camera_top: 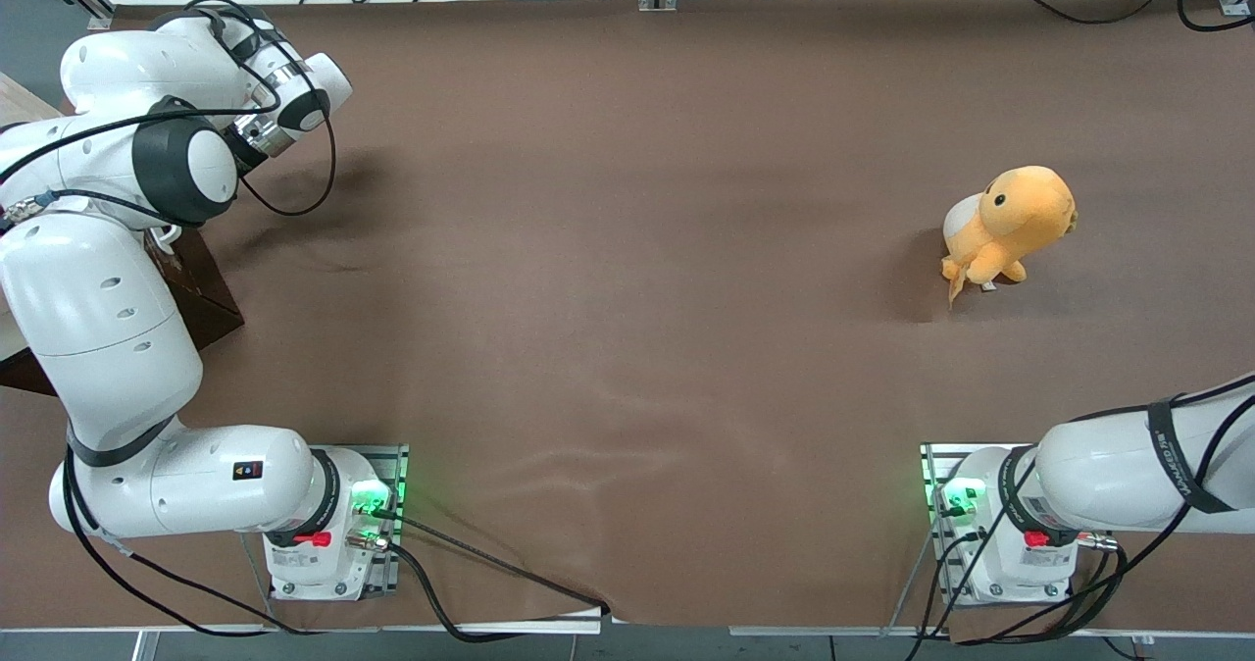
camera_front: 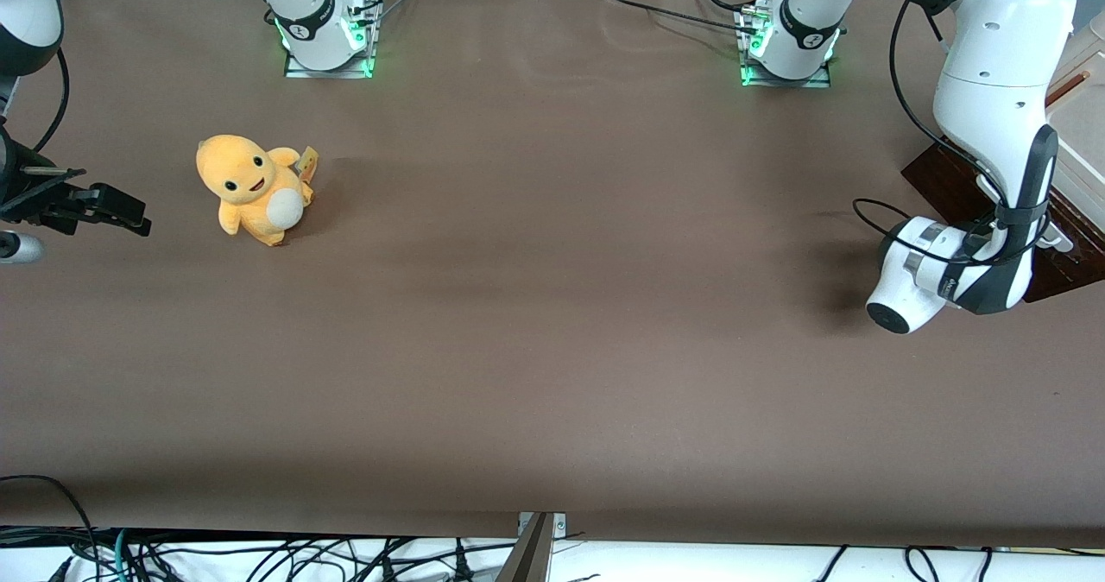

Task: Open lower drawer with left arm only
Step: 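Align the left gripper on the white handle and close it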

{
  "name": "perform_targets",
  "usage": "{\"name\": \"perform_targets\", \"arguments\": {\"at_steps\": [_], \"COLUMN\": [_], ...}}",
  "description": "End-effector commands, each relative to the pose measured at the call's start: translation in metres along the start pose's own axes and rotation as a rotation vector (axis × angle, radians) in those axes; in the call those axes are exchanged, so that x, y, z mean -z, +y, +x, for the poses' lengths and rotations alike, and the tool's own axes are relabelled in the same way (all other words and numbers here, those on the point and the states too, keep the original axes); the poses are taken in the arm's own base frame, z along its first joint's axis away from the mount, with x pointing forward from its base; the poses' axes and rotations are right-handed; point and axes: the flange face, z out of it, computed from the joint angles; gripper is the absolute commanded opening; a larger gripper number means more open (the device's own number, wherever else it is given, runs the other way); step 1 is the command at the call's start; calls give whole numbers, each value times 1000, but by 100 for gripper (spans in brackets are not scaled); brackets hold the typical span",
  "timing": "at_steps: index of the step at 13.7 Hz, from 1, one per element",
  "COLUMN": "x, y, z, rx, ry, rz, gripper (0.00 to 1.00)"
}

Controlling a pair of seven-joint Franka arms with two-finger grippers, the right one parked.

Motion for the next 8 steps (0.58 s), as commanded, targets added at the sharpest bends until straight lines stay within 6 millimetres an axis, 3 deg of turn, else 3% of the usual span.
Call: {"name": "perform_targets", "arguments": {"at_steps": [1,4,8], "x": [6,11,36], "y": [-6,-6,-6], "z": [-1,-4,-17], "rx": [7,6,3], "ry": [35,35,65], "rz": [-2,-6,-2], "gripper": [9,9,9]}}
